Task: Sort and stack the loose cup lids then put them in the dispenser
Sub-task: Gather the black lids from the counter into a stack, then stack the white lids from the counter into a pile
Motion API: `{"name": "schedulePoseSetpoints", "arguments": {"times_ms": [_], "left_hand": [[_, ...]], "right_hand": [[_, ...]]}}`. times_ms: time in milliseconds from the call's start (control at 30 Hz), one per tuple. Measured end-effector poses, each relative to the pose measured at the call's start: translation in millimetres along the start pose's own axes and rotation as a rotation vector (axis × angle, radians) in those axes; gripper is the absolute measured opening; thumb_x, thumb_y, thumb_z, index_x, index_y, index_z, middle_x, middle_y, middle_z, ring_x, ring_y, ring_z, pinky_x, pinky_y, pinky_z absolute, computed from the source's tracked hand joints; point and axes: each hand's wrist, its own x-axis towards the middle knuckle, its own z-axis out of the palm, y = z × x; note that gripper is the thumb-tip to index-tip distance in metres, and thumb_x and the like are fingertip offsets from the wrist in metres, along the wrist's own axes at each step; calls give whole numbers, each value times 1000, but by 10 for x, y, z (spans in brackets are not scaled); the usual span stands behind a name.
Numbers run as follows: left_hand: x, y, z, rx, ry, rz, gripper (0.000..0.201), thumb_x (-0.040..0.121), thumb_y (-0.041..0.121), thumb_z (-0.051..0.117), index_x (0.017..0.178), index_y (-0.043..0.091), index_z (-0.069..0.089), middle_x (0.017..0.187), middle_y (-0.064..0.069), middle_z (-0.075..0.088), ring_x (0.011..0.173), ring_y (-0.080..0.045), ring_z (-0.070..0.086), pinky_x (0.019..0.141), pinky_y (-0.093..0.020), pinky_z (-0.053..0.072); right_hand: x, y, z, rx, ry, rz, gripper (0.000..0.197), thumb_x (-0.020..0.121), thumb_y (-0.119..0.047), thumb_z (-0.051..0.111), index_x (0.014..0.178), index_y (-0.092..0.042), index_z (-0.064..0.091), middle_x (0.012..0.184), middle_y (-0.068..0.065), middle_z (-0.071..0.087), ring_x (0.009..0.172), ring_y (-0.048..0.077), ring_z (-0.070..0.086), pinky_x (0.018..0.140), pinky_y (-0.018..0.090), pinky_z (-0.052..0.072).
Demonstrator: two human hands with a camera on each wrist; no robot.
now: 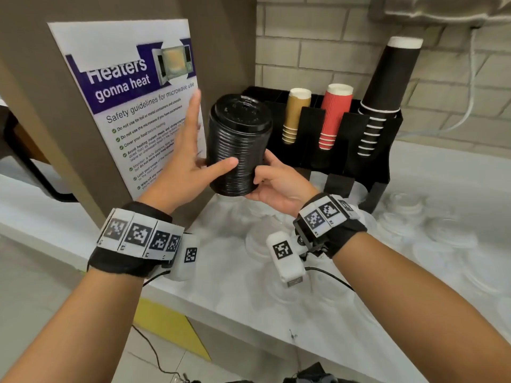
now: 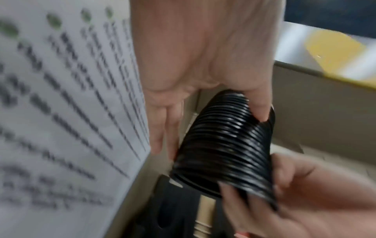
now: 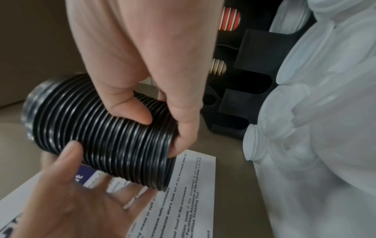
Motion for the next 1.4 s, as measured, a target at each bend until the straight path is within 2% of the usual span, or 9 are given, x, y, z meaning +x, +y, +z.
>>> {"name": "schedulePoseSetpoints", "arguments": {"times_ms": [100, 200, 367, 433, 600, 833, 1067, 1233, 1400], "left_hand": [[-35, 48, -53, 172, -26, 53, 91, 75, 55, 63, 146, 57, 6, 147, 0, 30, 130, 12, 26, 104, -51, 43], [-32, 91, -83, 136, 20, 49, 68, 77, 52, 66, 137, 41, 36, 137, 3, 45, 127, -10, 42, 94, -53, 49], [-7, 185, -100, 346, 182, 4, 54, 81, 46, 72, 116, 14, 46, 118, 4, 38, 99, -2, 41, 83, -9, 37], [-24, 285, -124, 498, 164, -7, 52, 81, 47, 69, 109, 9, 47, 110, 1, 43, 96, -11, 43, 73, -16, 31], [-166, 482, -100, 994, -61, -94, 60, 85, 56, 56, 118, 5, 53, 116, -17, 57, 111, -35, 44, 90, -40, 33], [-426, 280, 117, 1242, -430, -340, 54, 94, 41, 57, 132, 6, 39, 126, -15, 51, 116, -32, 51, 89, -37, 45], [-517, 88, 196, 1280, -487, -427, 51, 93, 25, 62, 132, 8, 34, 124, -15, 48, 114, -32, 51, 88, -38, 51], [-482, 55, 168, 1189, -494, -461, 53, 93, 32, 62, 132, 8, 35, 126, -16, 47, 119, -33, 47, 95, -39, 48], [-432, 46, 151, 1102, -469, -504, 57, 90, 34, 66, 133, 9, 37, 129, -15, 45, 123, -33, 42, 99, -40, 45]], "right_hand": [[13, 35, 20, -24, -9, 2, 76, 77, 21, 29, 142, -18, 37, 143, 19, 42, 128, 37, 46, 101, 56, 43], [19, 61, 29, 22, -16, -14, 73, 79, 19, 28, 142, -16, 37, 143, 21, 42, 129, 38, 45, 100, 56, 43], [29, 142, 59, 27, -6, -28, 73, 80, 19, 29, 143, -17, 35, 127, 17, 50, 115, 32, 52, 94, 47, 49], [25, 208, 79, -6, 4, -9, 74, 78, 20, 31, 141, -19, 35, 118, 14, 52, 107, 28, 55, 89, 43, 51], [-6, 525, 140, -49, 68, 92, 74, 78, 24, 30, 134, -24, 36, 113, 13, 51, 96, 24, 55, 71, 34, 52], [13, 1140, 168, -152, 99, 285, 70, 79, 25, 33, 124, -28, 35, 107, 13, 50, 89, 24, 54, 66, 35, 51], [107, 1351, 164, -366, 132, 245, 73, 78, 24, 40, 132, -23, 27, 94, 6, 52, 80, 15, 54, 56, 23, 47], [136, 1336, 187, -800, 52, 197, 76, 83, 11, 51, 142, -16, 13, 120, 23, 55, 111, 34, 56, 96, 46, 48], [164, 1269, 173, -1126, 53, 154, 69, 88, -4, 54, 144, -17, 16, 130, 19, 39, 115, 34, 47, 87, 28, 37]]}}
